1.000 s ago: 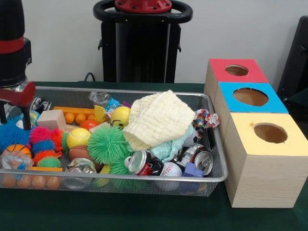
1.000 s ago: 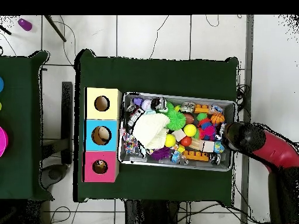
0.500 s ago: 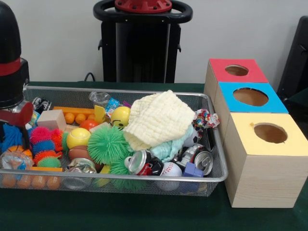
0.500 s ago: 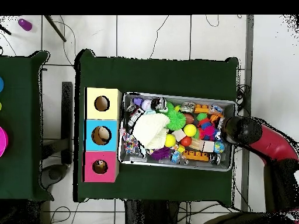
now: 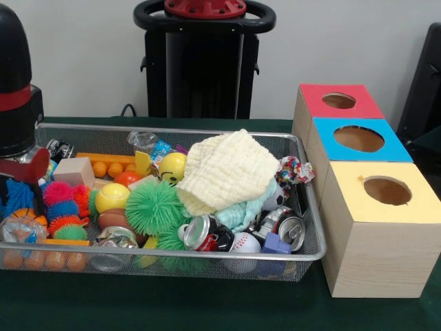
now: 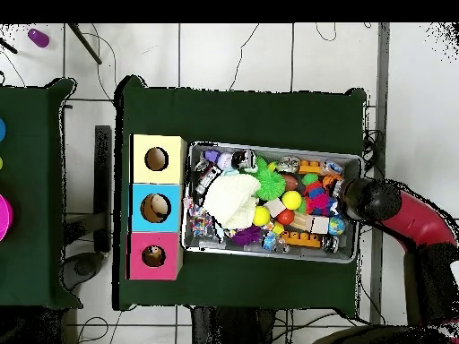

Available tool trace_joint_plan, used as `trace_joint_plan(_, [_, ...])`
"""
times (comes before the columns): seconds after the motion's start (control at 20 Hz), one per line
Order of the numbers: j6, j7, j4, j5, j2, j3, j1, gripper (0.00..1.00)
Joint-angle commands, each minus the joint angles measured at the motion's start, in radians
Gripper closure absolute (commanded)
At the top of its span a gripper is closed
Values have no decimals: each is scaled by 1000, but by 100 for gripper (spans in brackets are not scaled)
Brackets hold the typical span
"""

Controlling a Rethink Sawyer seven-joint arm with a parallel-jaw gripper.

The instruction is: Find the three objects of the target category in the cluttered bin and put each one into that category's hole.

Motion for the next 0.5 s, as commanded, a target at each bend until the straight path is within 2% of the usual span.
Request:
trace_joint_plan(0.05, [-104, 49, 56, -13, 79, 74, -45, 0])
trace_joint_plan(0.35, [-131, 52, 93, -29, 66, 70, -57, 0])
trace_joint_plan(0.5, [-143, 74, 145, -36, 25, 53, -59, 0])
